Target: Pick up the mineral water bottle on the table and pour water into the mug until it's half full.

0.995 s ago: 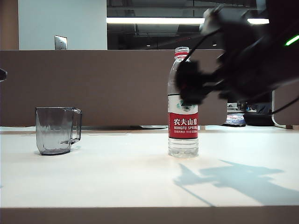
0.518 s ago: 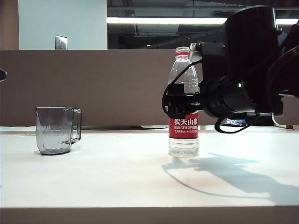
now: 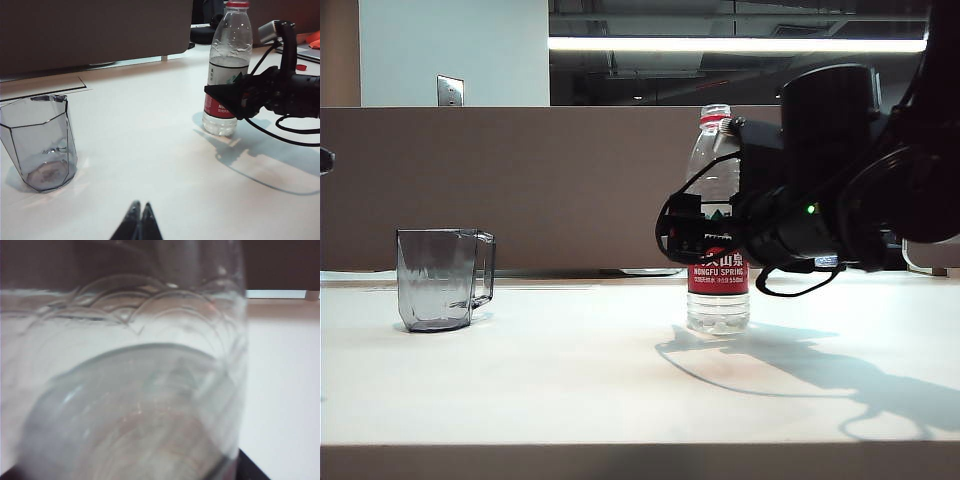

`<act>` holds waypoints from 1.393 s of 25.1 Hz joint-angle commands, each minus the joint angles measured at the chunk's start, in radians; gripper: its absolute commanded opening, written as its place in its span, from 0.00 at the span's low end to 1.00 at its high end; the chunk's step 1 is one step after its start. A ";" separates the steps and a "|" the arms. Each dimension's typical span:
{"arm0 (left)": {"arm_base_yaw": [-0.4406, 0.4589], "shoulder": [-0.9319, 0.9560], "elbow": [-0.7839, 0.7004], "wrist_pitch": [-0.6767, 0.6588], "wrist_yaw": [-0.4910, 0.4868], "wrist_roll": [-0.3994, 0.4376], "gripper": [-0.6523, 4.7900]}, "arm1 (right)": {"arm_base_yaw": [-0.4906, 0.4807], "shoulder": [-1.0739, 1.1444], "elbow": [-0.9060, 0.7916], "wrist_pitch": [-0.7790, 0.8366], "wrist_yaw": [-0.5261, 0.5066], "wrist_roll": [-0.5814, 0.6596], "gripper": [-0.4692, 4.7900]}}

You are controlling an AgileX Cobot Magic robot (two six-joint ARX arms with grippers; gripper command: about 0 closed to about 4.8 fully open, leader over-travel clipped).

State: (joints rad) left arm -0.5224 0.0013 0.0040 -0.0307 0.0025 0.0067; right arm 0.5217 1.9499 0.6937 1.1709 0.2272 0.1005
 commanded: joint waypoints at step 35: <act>0.087 0.000 0.003 0.009 0.002 0.000 0.11 | 0.018 -0.018 0.144 -0.166 -0.149 -0.243 0.56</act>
State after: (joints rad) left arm -0.4622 0.0013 0.0040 -0.0307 0.0006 0.0067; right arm 0.5388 1.9564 0.7883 1.0557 0.1055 -0.0860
